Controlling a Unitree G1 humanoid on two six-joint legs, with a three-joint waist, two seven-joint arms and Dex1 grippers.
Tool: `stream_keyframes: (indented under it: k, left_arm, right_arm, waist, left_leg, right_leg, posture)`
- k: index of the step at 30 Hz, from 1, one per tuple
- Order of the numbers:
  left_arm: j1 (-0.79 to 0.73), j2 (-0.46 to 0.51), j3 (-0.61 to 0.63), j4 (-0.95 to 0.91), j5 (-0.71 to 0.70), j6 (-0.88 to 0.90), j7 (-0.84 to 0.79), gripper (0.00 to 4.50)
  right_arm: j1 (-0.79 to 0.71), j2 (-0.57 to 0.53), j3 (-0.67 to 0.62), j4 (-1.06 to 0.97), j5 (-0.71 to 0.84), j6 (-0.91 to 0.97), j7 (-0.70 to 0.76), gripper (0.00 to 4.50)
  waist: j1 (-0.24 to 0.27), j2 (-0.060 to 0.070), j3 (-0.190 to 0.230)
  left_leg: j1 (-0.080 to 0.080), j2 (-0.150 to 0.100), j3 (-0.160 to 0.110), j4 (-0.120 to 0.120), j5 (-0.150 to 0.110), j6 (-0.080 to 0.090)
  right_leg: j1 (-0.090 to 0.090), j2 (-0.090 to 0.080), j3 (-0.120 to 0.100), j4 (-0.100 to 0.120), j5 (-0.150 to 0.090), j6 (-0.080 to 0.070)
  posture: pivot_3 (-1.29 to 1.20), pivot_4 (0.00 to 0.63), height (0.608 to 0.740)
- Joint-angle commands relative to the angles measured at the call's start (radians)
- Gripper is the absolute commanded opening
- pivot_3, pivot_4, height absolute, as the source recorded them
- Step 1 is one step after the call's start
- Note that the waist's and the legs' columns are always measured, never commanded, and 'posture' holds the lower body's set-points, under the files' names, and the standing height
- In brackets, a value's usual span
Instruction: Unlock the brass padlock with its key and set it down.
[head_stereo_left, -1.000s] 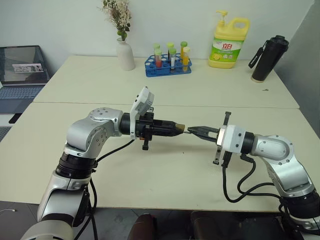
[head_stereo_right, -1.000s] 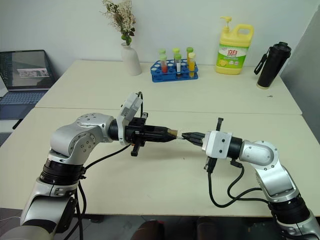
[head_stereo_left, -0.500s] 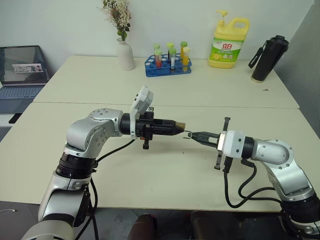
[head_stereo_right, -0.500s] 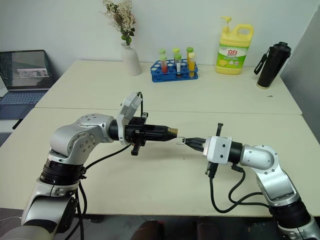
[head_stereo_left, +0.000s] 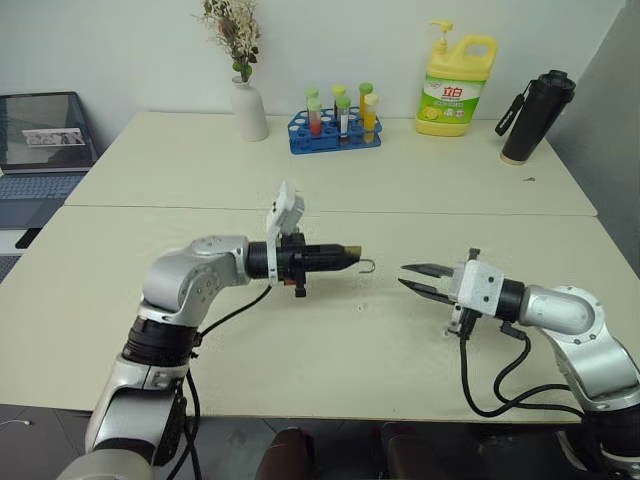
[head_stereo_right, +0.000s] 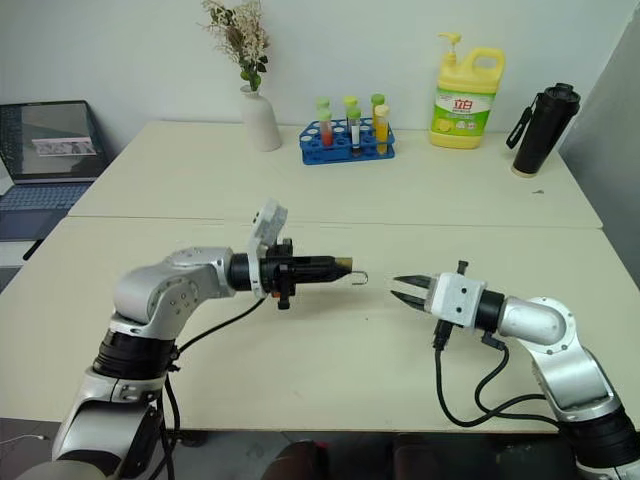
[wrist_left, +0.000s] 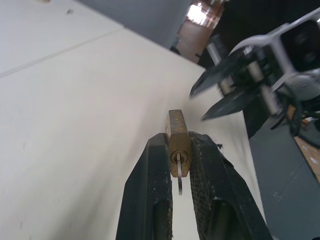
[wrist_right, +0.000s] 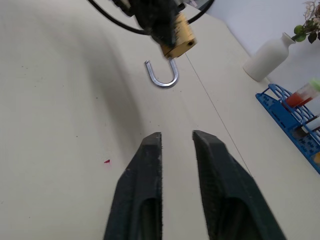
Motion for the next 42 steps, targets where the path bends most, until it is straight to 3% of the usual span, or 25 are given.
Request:
stream_keyframes:
  k: [1,7,12,27,38,42]
  left_arm:
    - [0.001,-0.023,-0.008,0.032,0.037,-0.03,0.026,0.17]
    - [0.026,-0.06,-0.017,0.082,0.035,0.028,0.043,0.17]
    - [0.045,-0.055,-0.057,0.129,0.09,-0.025,0.011,0.17]
    - [0.036,-0.138,-0.083,0.244,0.185,-0.085,0.039,0.17]
    - [-0.012,-0.125,-0.069,0.29,0.2,-0.119,0.007,3.62]
    - [-0.024,-0.103,-0.049,0.288,0.21,-0.164,-0.008,3.62]
  right_arm:
    - [0.012,-0.011,-0.013,-0.075,0.044,0.052,0.012,2.37]
    - [0.015,-0.024,0.01,-0.136,0.095,0.173,0.037,4.45]
    - [0.011,-0.066,0.048,-0.202,0.131,0.263,0.089,4.5]
    - [-0.014,-0.076,0.12,-0.156,0.031,0.241,0.089,4.5]
    - [-0.009,-0.07,0.11,-0.159,0.018,0.239,0.088,4.5]
    - [-0.004,-0.074,0.1,-0.163,0.019,0.245,0.085,4.5]
  waist:
    - [0.002,0.0,0.0]
    - [0.001,0.0,0.0]
    - [0.001,0.0,0.0]
    - [0.002,0.0,0.0]
    - [0.002,0.0,0.0]
    - [0.002,0.0,0.0]
  left_leg:
    - [0.0,0.0,0.0,0.0,0.0,0.0]
    - [0.0,0.0,0.0,0.0,0.0,0.0]
    - [0.0,0.0,0.0,0.0,0.0,0.0]
    - [0.0,0.0,0.0,0.0,0.0,0.0]
    - [0.0,0.0,0.0,0.0,0.0,0.0]
    - [0.0,0.0,0.0,0.0,0.0,0.0]
  right_leg:
    - [0.0,0.0,0.0,0.0,0.0,0.0]
    - [0.0,0.0,0.0,0.0,0.0,0.0]
    - [0.0,0.0,0.0,0.0,0.0,0.0]
    - [0.0,0.0,0.0,0.0,0.0,0.0]
    - [0.0,0.0,0.0,0.0,0.0,0.0]
    - [0.0,0.0,0.0,0.0,0.0,0.0]
  posture:
    - [0.0,0.15,0.74]
    - [0.0,0.15,0.74]
    - [0.0,0.15,0.74]
    - [0.0,0.15,0.74]
    - [0.0,0.15,0.74]
    - [0.0,0.15,0.74]
